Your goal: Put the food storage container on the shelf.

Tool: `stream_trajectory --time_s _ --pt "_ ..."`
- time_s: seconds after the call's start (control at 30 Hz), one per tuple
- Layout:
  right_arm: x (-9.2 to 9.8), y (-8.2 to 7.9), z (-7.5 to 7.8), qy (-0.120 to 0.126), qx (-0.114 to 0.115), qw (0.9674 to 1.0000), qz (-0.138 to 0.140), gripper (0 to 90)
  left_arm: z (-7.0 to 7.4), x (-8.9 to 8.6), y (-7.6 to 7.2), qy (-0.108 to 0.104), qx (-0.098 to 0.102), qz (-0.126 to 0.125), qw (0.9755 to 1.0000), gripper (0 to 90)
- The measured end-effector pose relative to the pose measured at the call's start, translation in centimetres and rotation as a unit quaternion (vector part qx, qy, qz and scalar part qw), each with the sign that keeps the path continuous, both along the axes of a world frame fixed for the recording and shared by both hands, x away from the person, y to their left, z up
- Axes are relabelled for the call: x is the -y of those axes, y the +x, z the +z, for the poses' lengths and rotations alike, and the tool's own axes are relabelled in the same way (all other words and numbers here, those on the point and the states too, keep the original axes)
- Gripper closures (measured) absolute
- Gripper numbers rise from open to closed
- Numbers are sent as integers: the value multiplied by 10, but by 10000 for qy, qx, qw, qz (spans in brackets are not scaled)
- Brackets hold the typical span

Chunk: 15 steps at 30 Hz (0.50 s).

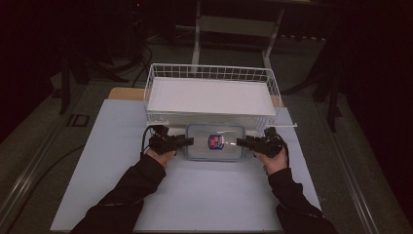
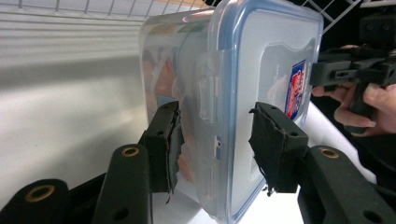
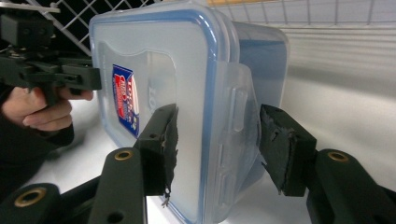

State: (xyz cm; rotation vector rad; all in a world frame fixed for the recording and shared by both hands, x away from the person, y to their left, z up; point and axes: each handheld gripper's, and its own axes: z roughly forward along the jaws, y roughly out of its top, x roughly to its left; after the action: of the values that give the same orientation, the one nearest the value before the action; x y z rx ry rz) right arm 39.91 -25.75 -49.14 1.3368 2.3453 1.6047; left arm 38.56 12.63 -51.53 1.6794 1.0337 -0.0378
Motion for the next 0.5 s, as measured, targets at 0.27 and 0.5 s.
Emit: stream_trajectory --time_s 0.27,0.5 --pt "1 5 -5 81 -62 9999 -124 474 0 1 2 21 95 33 9999 532" --pt "-1 6 -4 51 -41 9997 -256 463 -3 -2 5 -185 17 133 9997 526"
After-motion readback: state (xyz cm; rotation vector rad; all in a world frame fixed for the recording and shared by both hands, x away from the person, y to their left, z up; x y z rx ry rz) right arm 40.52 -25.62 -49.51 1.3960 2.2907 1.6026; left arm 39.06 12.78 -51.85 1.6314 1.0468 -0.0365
